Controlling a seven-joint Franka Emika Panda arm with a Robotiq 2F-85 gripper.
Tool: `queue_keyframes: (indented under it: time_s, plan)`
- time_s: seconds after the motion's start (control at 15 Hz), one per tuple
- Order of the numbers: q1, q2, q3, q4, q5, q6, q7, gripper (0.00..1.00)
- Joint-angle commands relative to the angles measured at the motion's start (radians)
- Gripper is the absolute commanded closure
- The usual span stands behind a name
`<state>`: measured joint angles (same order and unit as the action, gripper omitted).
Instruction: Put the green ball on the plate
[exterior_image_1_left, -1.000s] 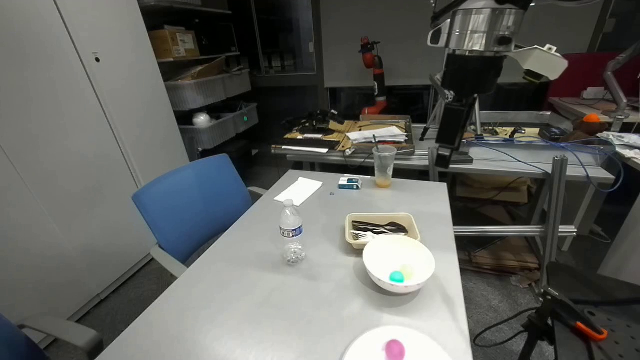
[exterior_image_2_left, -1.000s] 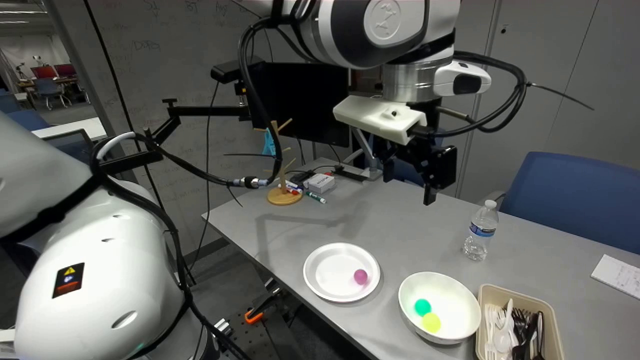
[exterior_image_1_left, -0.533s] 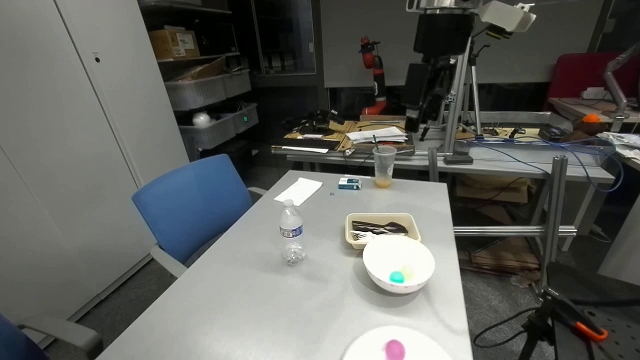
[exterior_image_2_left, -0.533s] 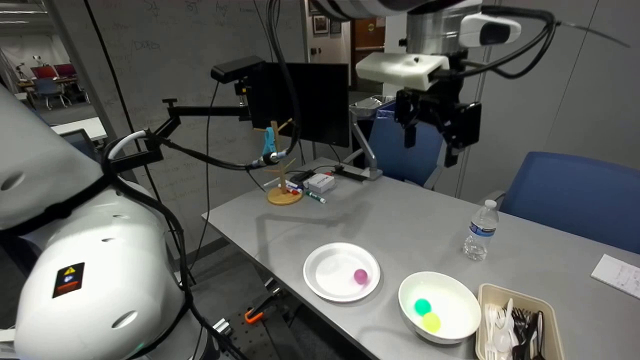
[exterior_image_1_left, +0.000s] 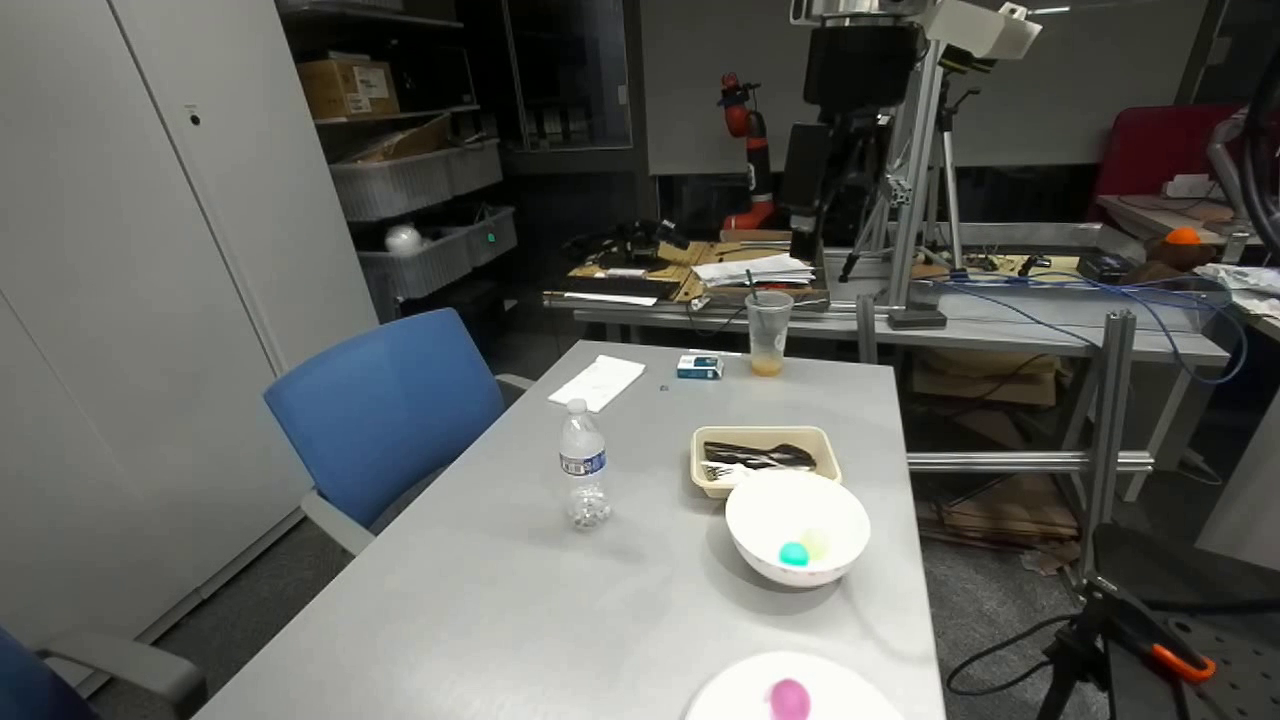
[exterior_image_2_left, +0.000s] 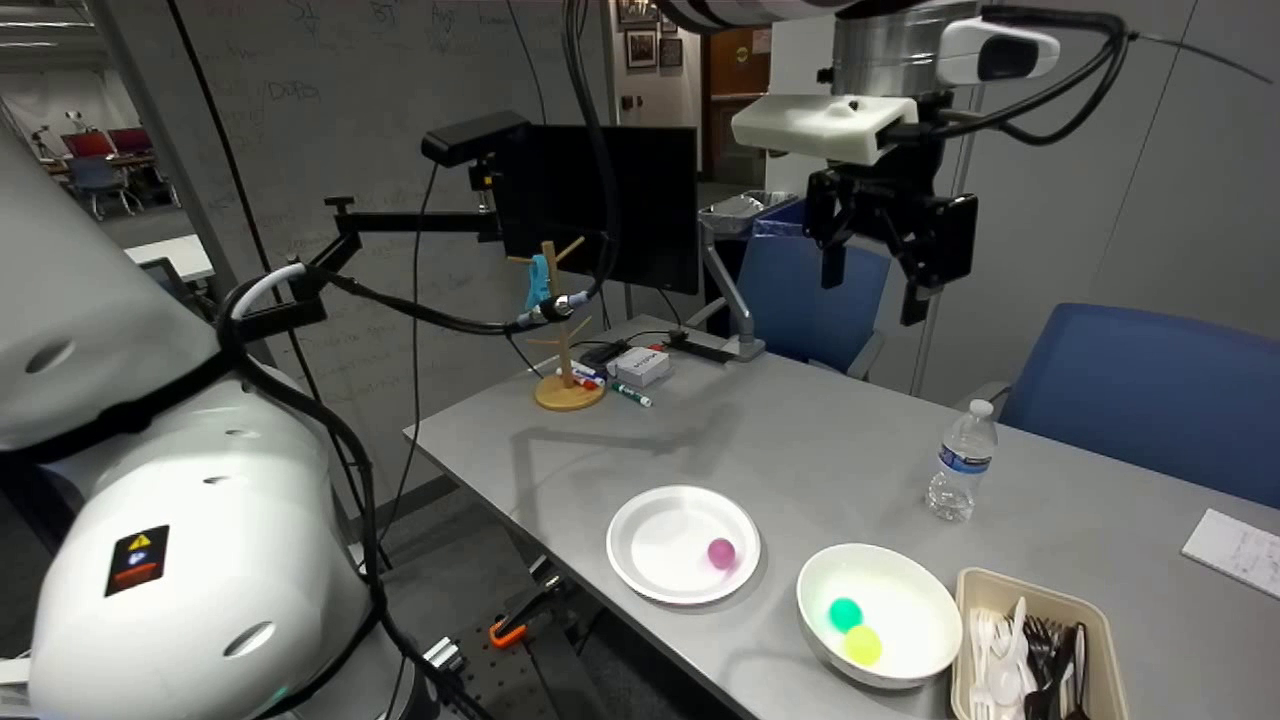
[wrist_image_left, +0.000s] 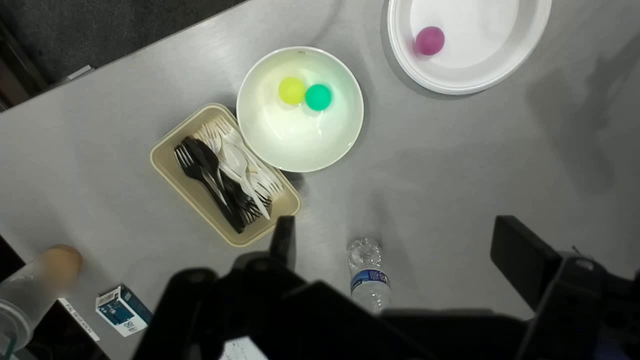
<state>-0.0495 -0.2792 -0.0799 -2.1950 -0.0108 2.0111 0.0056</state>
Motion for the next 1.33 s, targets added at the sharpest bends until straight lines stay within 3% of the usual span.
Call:
queue_keyframes:
  time_s: [0.0, 0.67, 0.93, 1.27]
  plan:
    - [-0.006, 0.001, 0.005, 0.003, 0.002, -0.003, -0.002, 0.0]
    - [-0.037, 0.262, -0.01, -0.076, -0.018, 0.25, 0.066, 0.0]
    - [-0.034, 0.346, -0.013, -0.081, -0.017, 0.275, 0.055, 0.0]
    - [-0.032, 0.354, -0.012, -0.087, -0.01, 0.261, 0.049, 0.0]
